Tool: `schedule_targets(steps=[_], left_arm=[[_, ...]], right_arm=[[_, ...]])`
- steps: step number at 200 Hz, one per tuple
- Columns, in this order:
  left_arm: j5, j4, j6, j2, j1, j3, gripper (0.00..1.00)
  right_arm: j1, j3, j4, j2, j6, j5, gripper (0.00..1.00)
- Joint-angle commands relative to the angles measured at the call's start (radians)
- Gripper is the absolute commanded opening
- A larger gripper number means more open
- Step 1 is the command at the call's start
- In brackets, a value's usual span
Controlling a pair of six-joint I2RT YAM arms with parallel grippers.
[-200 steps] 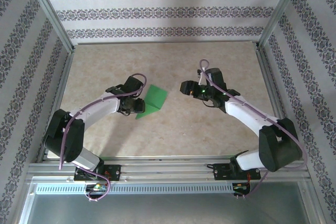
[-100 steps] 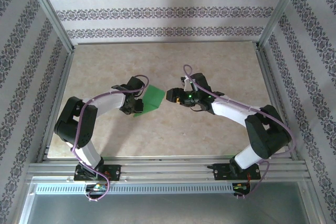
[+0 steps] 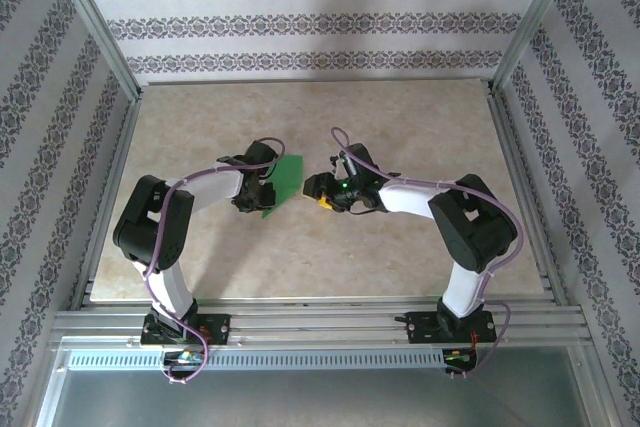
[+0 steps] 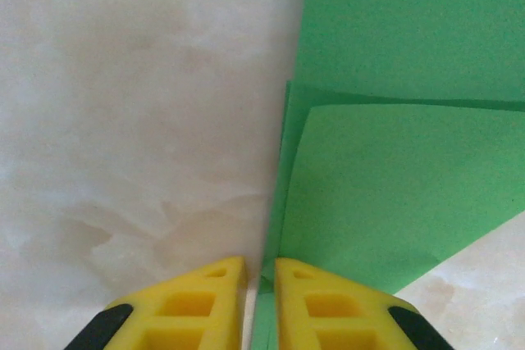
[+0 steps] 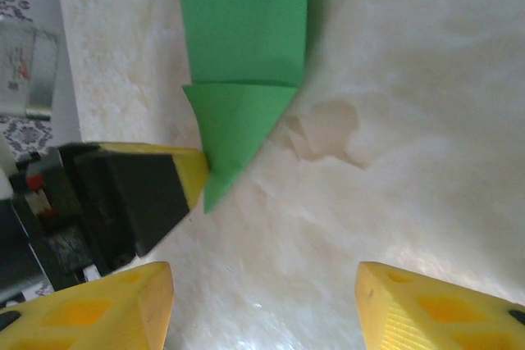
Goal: Fold a paper plane with a square sheet of paper (pick it up from the middle)
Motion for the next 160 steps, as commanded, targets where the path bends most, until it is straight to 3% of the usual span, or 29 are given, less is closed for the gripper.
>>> schedule_targets(steps=[1, 49, 160], left_arm=[[-0.038, -0.085, -0.042, 0.016, 0.016, 0.016, 0.20], [-0.048, -0.118, -0.047, 0.055, 0.017, 0.024, 0.18], [-0.047, -0.143, -0.048, 0.093, 0.016, 0.039, 0.16]], right_arm=[[0.012, 0.054, 0.032, 0.049, 0.054, -0.009, 0.60], [0.015, 0.129, 0.044, 0.139, 0.139, 0.059, 0.51], [0.036, 0.249, -0.017, 0.272, 0.135, 0.042, 0.46]])
